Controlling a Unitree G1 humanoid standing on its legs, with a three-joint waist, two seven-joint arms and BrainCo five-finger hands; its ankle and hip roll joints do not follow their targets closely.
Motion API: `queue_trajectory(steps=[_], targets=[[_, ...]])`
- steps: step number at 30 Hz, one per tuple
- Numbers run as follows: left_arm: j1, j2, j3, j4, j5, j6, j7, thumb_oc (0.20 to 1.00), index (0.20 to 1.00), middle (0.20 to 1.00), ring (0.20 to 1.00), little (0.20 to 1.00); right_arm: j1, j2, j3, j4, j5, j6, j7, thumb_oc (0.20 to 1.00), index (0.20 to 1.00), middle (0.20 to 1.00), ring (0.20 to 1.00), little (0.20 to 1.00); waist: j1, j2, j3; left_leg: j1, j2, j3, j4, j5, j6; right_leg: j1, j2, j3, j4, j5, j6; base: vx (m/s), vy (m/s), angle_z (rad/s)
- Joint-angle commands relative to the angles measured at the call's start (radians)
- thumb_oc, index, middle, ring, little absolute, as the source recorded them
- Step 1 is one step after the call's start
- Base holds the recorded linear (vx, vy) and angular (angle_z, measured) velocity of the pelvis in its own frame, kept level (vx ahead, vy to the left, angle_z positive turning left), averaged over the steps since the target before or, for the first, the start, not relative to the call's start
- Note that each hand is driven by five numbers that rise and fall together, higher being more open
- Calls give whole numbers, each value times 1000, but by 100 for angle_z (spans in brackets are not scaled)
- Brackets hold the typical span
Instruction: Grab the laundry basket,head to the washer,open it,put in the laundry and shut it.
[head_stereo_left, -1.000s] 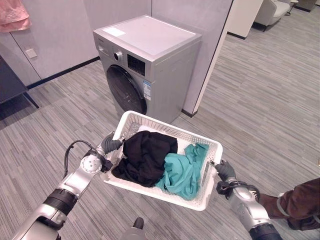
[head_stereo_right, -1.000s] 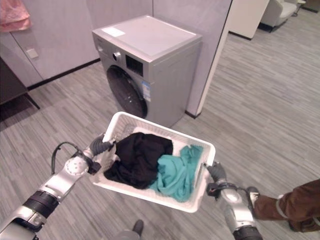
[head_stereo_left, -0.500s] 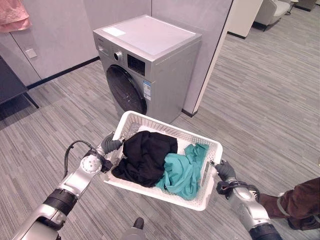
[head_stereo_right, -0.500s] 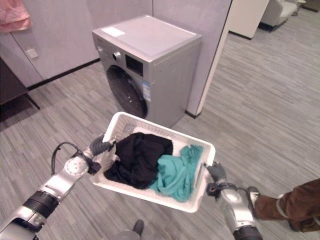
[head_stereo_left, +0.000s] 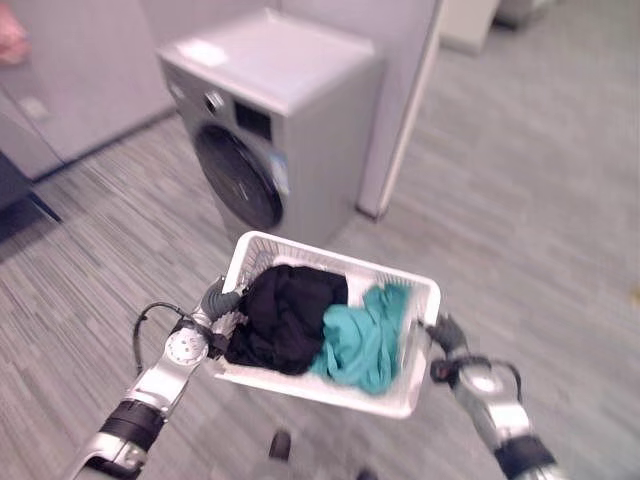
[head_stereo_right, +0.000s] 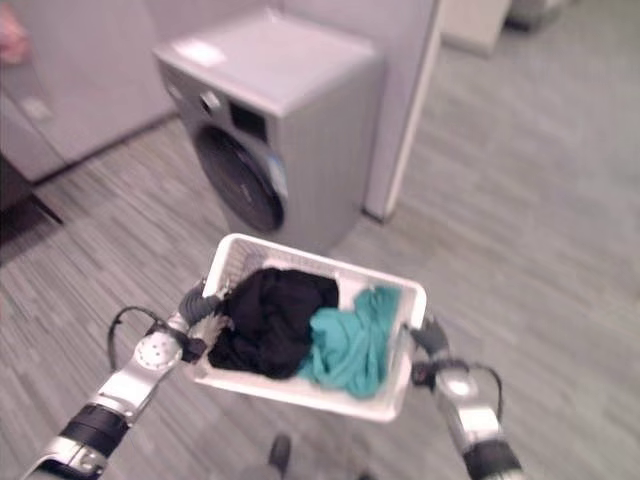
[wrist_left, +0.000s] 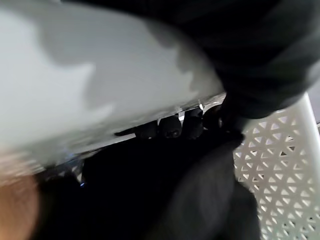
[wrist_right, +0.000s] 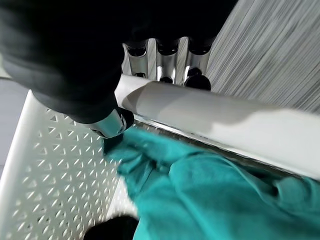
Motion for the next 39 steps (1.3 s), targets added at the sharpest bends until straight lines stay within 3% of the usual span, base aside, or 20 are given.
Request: queue_trajectory(steps=[1, 14, 18, 20, 21, 22, 23, 24, 25, 27, 28, 29, 30, 32, 35, 36, 39], targets=[[-129, 6, 149, -39, -2, -65, 50, 200, 200, 200, 200, 200, -39, -77, -15, -69, -4, -34, 3, 200, 200, 200, 200, 200, -30, -59, 150, -49, 41, 135, 80, -104, 12, -12, -58, 69, -100, 8, 13, 0, 0, 0], [-109, 7, 175, -47, -11, -61, 59, 200, 200, 200, 200, 200, -23, -96, -54, -206, 9, -53, -17, 200, 200, 200, 200, 200, -39, -60, 162, -47, 54, 103, 33, -57, 1, -31, -21, 95, -100, -2, -1, -21, -23, -1], [-98, 14, 223, -70, -10, -65, 66, 200, 200, 200, 200, 200, -29, -133, -81, -276, 24, -70, -15, 200, 200, 200, 200, 200, -29, -67, 169, -96, 77, 109, 16, -13, -18, -67, 0, 69, -100, -23, -3, -132, -69, 1], [-106, 10, 229, -69, -9, -71, 70, 200, 200, 200, 200, 200, -18, -151, -101, -291, 33, -76, -22, 200, 200, 200, 200, 200, -34, -69, 176, -126, 79, 130, 53, -18, -21, -73, -4, 52, -100, -29, -6, -89, -43, 33], [-125, 0, 235, -70, -7, -80, 71, 200, 200, 200, 200, 200, 11, -180, -138, -325, 44, -86, -28, 200, 200, 200, 200, 200, -56, -72, 184, -146, 106, 235, 148, -76, -36, -68, -22, 18, -100, -46, -5, -79, 0, 59], [-135, -7, 231, -69, -4, -84, 74, 200, 200, 200, 200, 200, 30, -188, -158, -344, 49, -90, -29, 200, 200, 200, 200, 200, -73, -72, 184, -140, 130, 290, 176, -99, -41, -71, -38, -11, -100, -36, -3, -96, 32, 106], [-136, -6, 236, -72, -4, -86, 76, 200, 200, 200, 200, 200, 39, -193, -169, -359, 52, -92, -33, 200, 200, 200, 200, 200, -81, -76, 187, -139, 162, 298, 212, -112, -50, -68, -54, -30, -100, -27, -2, -5, 162, 152], [-123, 6, 259, -85, -1, -93, 82, 200, 200, 200, 200, 200, 42, -200, -181, -389, 54, -88, -33, 200, 200, 200, 200, 200, -78, -82, 196, -123, 198, 220, 254, -133, -56, -56, -79, -40, -100, -14, 4, 32, 139, 144], [-121, 6, 260, -87, -1, -92, 82, 200, 200, 200, 200, 200, 44, -199, -182, -392, 54, -86, -33, 200, 200, 200, 200, 200, -81, -80, 199, -124, 200, 214, 260, -136, -57, -51, -77, -43, -100, -14, 4, 110, 184, 79], [-68, 23, 295, -123, 5, -103, 77, 200, 200, 200, 200, 200, 65, -205, -204, -426, 68, -81, -17, 200, 200, 200, 200, 200, -79, -67, 200, -95, 217, 58, 304, -200, -68, -6, -113, -43, -100, -15, 17, 179, 277, 31], [-65, 22, 296, -125, 5, -103, 77, 200, 200, 200, 200, 200, 67, -206, -204, -428, 68, -80, -17, 200, 200, 200, 200, 200, -81, -66, 202, -91, 217, 57, 304, -202, -69, -2, -113, -45, -100, -15, 18, 213, 381, 27], [-42, 17, 301, -135, 8, -104, 68, 200, 200, 200, 200, 200, 80, -200, -222, -435, 65, -77, -13, 200, 200, 200, 200, 200, -84, -51, 191, -69, 200, 57, 293, -217, -70, 19, -135, -54, -100, -9, 29, 198, 572, 24], [-28, 13, 304, -134, 11, -104, 65, 200, 200, 200, 200, 200, 88, -196, -248, -429, 43, -67, -17, 200, 200, 200, 200, 200, -86, -35, 172, -73, 160, 77, 346, -273, -65, 41, -199, -59, -100, 24, 47, 196, 586, 27], [-28, 22, 304, -132, 14, -101, 61, 200, 200, 200, 200, 200, 90, -189, -257, -424, 32, -57, -16, 200, 200, 200, 200, 200, -84, -31, 162, -76, 132, 88, 361, -302, -47, 47, -231, -63, -94, 46, 59, 127, 486, 17], [-33, 67, 307, -123, 20, -81, 60, 200, 200, 200, 200, 200, 79, -177, -275, -405, 1, -33, -16, 200, 200, 200, 200, 200, -80, -14, 134, -33, 37, 128, 341, -347, 32, 6, -332, -41, 76, 67, 67, 145, 703, 9], [-41, 72, 301, -129, 26, -63, 69, 200, 200, 200, 200, 200, 68, -167, -275, -407, 8, -33, -13, 200, 200, 200, 200, 200, -94, -4, 144, 0, -15, 136, 326, -350, 82, -53, -351, 26, 244, 55, 44, 152, 750, -2], [-57, 77, 295, -149, 32, -46, 69, 200, 200, 200, 200, 200, 57, -165, -275, -408, 10, -37, 2, 200, 200, 200, 200, 200, -111, 15, 151, 67, -61, 133, 264, -337, 121, -126, -255, 79, 403, -41, 16, 140, 434, 8]])
